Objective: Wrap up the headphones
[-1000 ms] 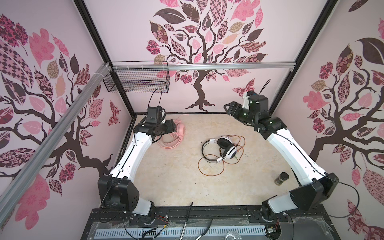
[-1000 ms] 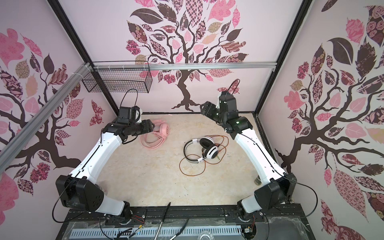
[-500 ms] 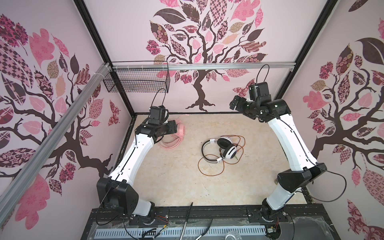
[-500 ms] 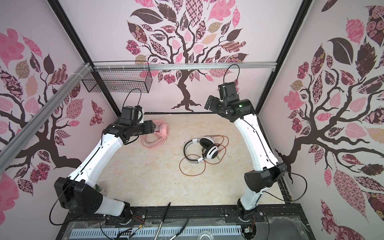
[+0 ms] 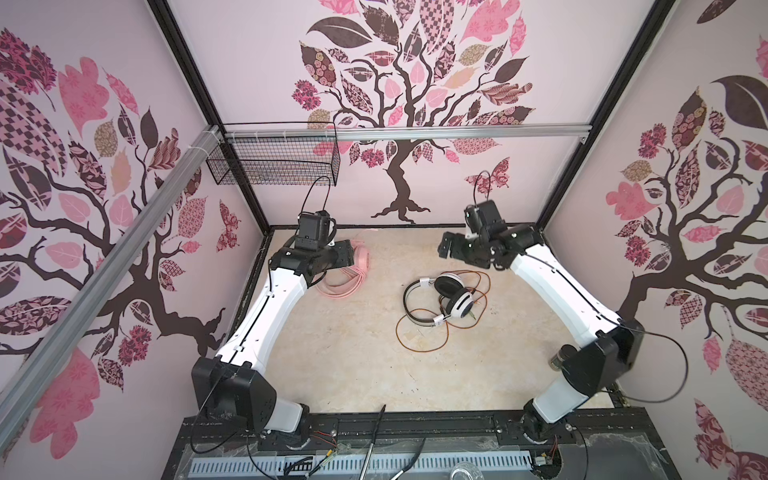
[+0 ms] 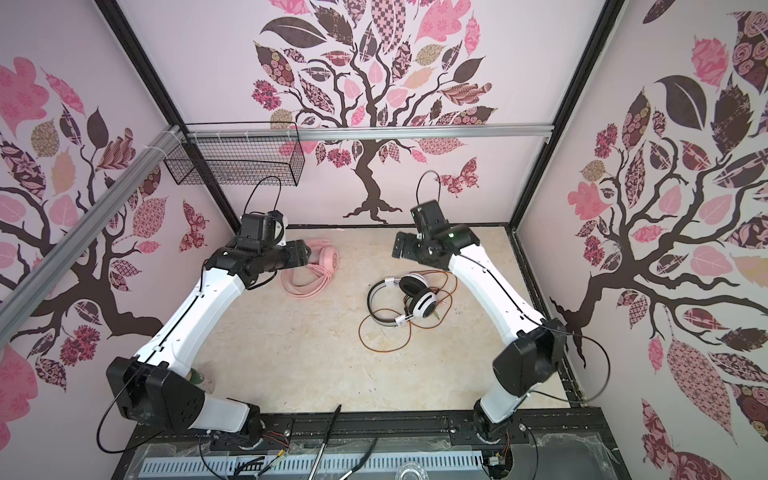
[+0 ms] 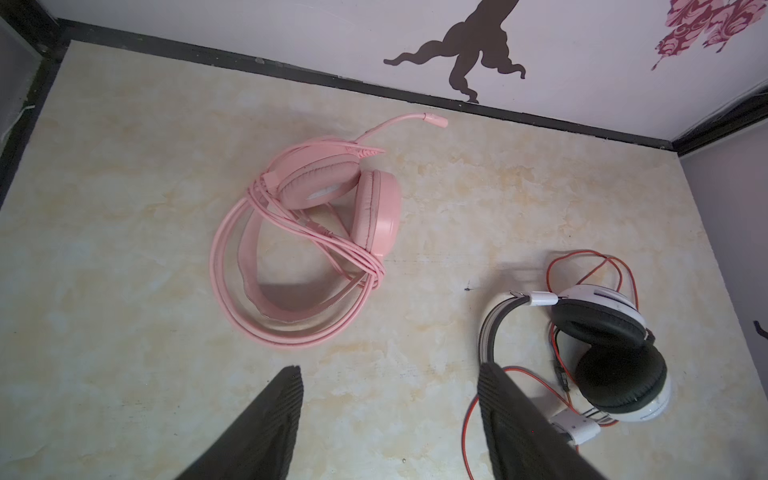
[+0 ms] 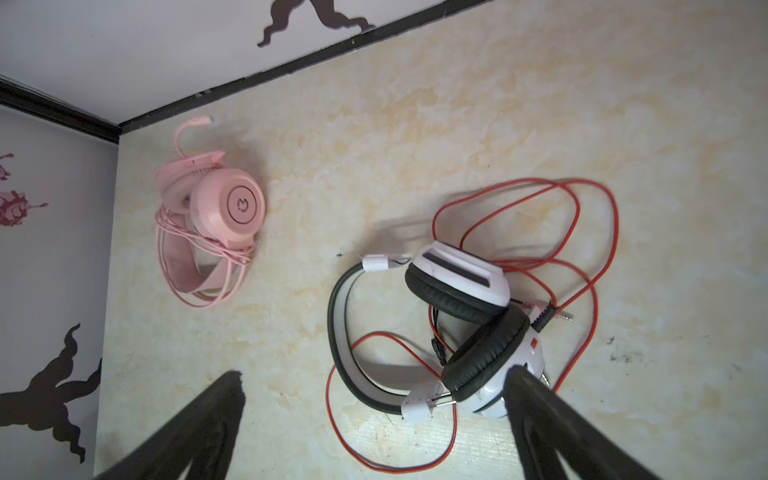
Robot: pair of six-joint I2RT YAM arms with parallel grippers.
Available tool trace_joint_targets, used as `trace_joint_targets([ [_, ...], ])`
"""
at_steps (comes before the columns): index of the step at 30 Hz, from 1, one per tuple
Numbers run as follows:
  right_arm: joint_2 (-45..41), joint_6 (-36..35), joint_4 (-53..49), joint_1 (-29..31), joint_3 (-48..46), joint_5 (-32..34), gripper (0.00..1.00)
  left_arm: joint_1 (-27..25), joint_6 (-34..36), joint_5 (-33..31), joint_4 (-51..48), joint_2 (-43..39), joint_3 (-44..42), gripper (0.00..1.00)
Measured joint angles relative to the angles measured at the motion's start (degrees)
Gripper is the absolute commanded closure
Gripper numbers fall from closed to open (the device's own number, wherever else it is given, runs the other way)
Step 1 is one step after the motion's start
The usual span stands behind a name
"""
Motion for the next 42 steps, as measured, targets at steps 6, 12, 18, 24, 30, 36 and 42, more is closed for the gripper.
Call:
trace_joint_targets([
  [6,-16.5,-1.9,13.7,-0.6,-22.7,-2.6,0.0,0.0,-1.4,5.6,0.2,0.0,0.0,0.3],
  [12,-31.4,-3.8,26.2,-0.6,-39.4,-3.0,0.0,0.0,-1.9,7.5,0.5,-0.9,-0.2,0.31],
  [18,-33.4,0.3,36.1,-0.6,-52.7,-3.7,0.0,0.0,-3.1,9.6,2.3,-1.3,-1.0,0.32],
  [24,-31.1,2.5,38.7,-0.6,-58.6,-2.8,0.0,-1.7,-3.5,10.2,2.7,1.1,-1.2,0.32],
  [30,-27.6,2.1,39.0,-0.6,-53.8,-0.7,0.0,-7.7,-3.4,10.0,1.4,3.6,-1.2,0.32],
  [36,-26.6,1.7,38.9,-1.8,-52.1,-0.2,0.0,-8.7,-2.9,10.2,3.3,3.1,-4.2,0.32],
  [42,-26.6,3.4,38.5,-6.6,-52.1,0.6,0.0,-8.6,-1.5,9.6,3.1,3.1,-4.7,0.32],
])
